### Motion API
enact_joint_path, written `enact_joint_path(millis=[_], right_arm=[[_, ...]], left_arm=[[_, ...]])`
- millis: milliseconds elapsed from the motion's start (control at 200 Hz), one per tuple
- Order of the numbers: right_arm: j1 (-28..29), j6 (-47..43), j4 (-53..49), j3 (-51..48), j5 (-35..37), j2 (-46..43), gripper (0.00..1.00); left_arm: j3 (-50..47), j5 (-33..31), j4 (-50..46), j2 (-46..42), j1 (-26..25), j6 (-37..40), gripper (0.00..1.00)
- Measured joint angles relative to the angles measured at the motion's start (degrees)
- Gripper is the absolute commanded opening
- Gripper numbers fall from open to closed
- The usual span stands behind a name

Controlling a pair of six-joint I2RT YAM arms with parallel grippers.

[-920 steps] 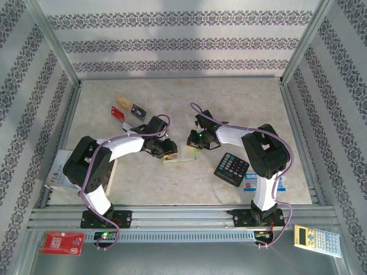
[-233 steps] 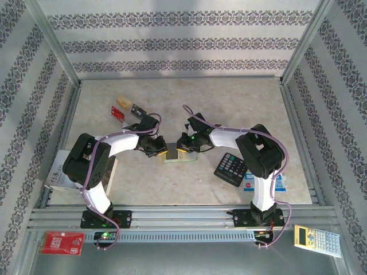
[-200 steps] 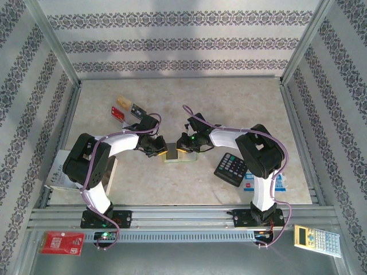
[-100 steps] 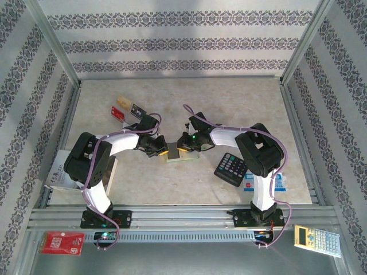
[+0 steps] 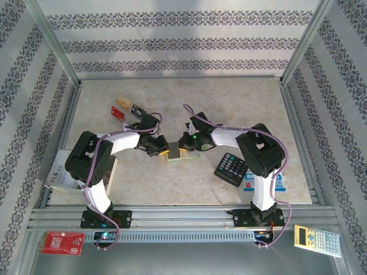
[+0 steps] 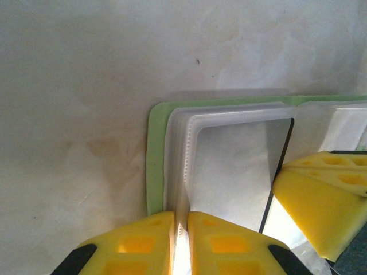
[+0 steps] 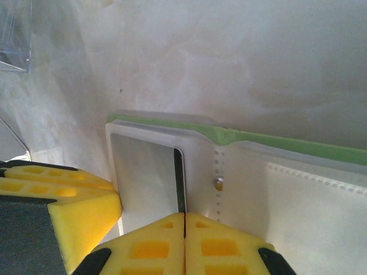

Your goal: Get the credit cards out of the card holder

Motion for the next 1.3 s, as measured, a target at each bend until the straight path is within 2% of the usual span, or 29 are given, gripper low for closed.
enact_joint_path(millis=[550,700,1014,1304], right_arm=[[-1.62,-0.07,1.07,-3.87,0.92,-2.95,0.02],[-1.62,-0.11,1.11,-3.87,0.68,-2.95,0.05],[-0.15,0.13,1.64,-3.89,0.72,-6.51,0.17],[1.53,1.51,2.58,-3.89,0.61,-5.46,0.22]], left_arm=[[1.77,-4.39,-4.15,-0.61,-0.11,2.05,0.29],[2.14,-4.9,-5.44,-2.49,-0.11,2.64,0.29],[2.69,-4.11,-5.42,-3.17,-0.92,2.78,0.21],[3.58,-3.82,-5.46,-0.74,-2.32,2.78,0.2]])
